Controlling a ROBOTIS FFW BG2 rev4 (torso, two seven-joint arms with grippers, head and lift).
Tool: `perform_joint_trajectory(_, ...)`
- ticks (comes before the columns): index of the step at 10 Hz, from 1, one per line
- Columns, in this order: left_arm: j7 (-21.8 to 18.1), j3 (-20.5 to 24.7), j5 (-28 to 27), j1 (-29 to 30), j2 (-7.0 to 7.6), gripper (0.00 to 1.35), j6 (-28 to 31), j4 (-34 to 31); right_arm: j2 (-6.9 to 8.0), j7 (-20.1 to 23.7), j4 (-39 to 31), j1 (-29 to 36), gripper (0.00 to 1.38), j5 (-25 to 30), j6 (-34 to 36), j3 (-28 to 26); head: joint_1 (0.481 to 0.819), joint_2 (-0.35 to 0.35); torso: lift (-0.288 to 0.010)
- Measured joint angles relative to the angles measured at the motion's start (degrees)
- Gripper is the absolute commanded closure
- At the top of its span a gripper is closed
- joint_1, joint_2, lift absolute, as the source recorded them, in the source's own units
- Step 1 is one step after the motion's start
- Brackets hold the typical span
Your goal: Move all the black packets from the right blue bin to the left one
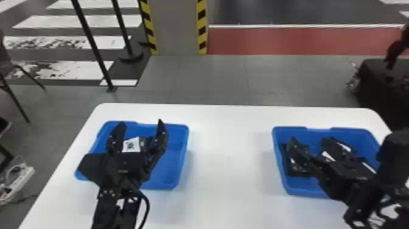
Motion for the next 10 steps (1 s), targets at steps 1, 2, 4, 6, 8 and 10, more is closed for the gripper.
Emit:
perform_joint_trajectory(1,-0.02,0.04,0.07,0.49,0.04,0.14,-0.18,-0.08,0.13,-2.93,-0.37,0.68,0.32,-0.02,1.49,-0.14,0.695,0.045,-0.110)
perform_joint_trajectory(2,-0.02,0.16,0.07,0.75,0.08,0.14,-0.24,-0.09,0.16,-4.17,1.90,-0.02,0.32,-0.46,3.07,-0.78,0.695,0.033,-0.110)
perform_joint_trajectory(4,-0.03,0.20,0.12,0.86,0.14,0.14,-0.43,-0.10,0.16,-5.19,9.43,-3.45,0.32,0.32,5.18,-2.60,0.695,-0.002,-0.110)
perform_joint_trajectory(6,-0.11,0.26,0.24,1.07,0.16,0.14,-0.44,-0.10,-0.25,-5.29,15.39,-6.86,0.32,1.47,5.91,-3.48,0.695,-0.024,-0.110)
perform_joint_trajectory(8,-0.11,0.27,0.43,1.35,0.15,0.14,-0.44,-0.10,-0.53,-5.17,19.40,-10.13,0.32,2.12,6.50,-3.48,0.695,-0.033,-0.110)
perform_joint_trajectory(10,-0.12,0.27,0.36,1.47,0.15,0.14,-0.99,-0.10,-0.66,-2.41,25.42,-15.04,0.32,3.49,6.60,-3.39,0.695,-0.031,-0.110)
